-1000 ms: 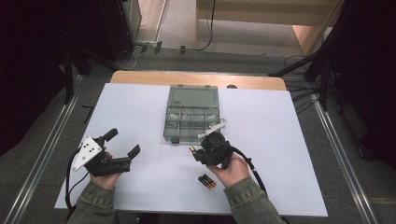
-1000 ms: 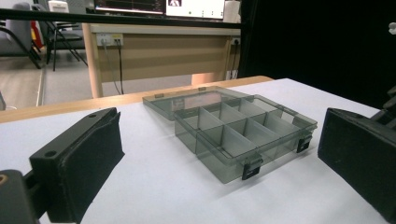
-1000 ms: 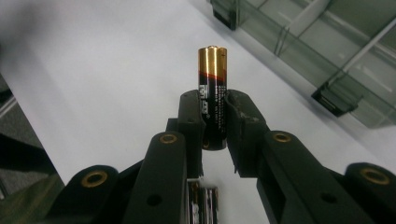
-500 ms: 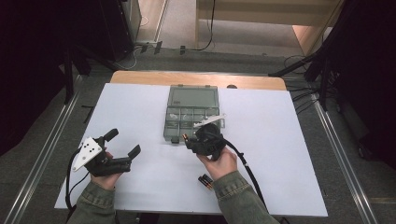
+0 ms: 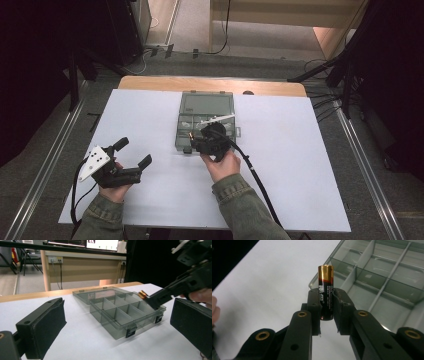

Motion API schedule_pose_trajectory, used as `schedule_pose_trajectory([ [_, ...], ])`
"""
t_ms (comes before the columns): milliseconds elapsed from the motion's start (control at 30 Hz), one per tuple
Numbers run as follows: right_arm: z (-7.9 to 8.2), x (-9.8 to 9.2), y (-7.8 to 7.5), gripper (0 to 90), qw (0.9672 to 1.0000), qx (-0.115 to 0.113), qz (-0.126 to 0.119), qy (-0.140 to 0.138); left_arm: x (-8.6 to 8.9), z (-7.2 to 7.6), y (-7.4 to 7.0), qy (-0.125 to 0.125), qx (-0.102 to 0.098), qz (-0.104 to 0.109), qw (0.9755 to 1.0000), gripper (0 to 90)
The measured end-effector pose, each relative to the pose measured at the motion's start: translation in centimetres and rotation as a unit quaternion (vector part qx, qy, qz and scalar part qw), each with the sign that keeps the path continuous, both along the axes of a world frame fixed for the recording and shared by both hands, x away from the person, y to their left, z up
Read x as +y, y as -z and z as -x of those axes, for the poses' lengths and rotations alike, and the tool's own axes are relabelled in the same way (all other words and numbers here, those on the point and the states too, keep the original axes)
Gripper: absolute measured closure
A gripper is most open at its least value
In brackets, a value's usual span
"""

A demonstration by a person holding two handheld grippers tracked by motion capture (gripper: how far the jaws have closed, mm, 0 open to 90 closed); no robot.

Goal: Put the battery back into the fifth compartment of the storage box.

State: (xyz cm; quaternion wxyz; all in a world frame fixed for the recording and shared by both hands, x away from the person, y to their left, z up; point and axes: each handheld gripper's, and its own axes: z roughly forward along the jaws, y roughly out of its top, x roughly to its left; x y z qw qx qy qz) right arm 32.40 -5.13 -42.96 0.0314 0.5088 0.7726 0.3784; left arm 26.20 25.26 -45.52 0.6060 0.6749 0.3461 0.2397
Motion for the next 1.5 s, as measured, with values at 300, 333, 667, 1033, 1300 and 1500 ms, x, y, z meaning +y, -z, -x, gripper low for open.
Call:
schedule_pose_trajectory([
  [300,-2.3,1.6,0.9,77.8,0.9966,0.054,-0.041,0.047,0.1,0.0,0.0,0.001,0.002,0.006,1.0,0.0],
  [333,-2.4,1.7,1.0,77.9,0.9963,0.057,-0.042,0.049,0.1,0.0,0.0,0.001,0.002,0.007,1.0,0.0],
  [667,-3.9,2.6,1.5,77.8,0.9926,0.085,-0.044,0.075,0.2,-0.2,0.0,0.001,0.003,0.006,1.0,0.0],
  [1033,-5.0,2.6,2.3,58.8,0.9766,0.136,-0.108,0.126,0.2,-0.2,0.0,0.002,0.004,0.006,1.0,0.0],
  [1300,-4.3,2.2,1.5,8.8,0.9896,0.103,-0.08,0.059,0.2,-0.2,0.0,0.002,0.004,0.007,1.0,0.0],
  [1500,-3.1,1.7,0.8,0.0,0.9976,0.062,0.021,0.025,0.2,-0.2,0.0,0.002,0.003,0.006,1.0,0.0],
])
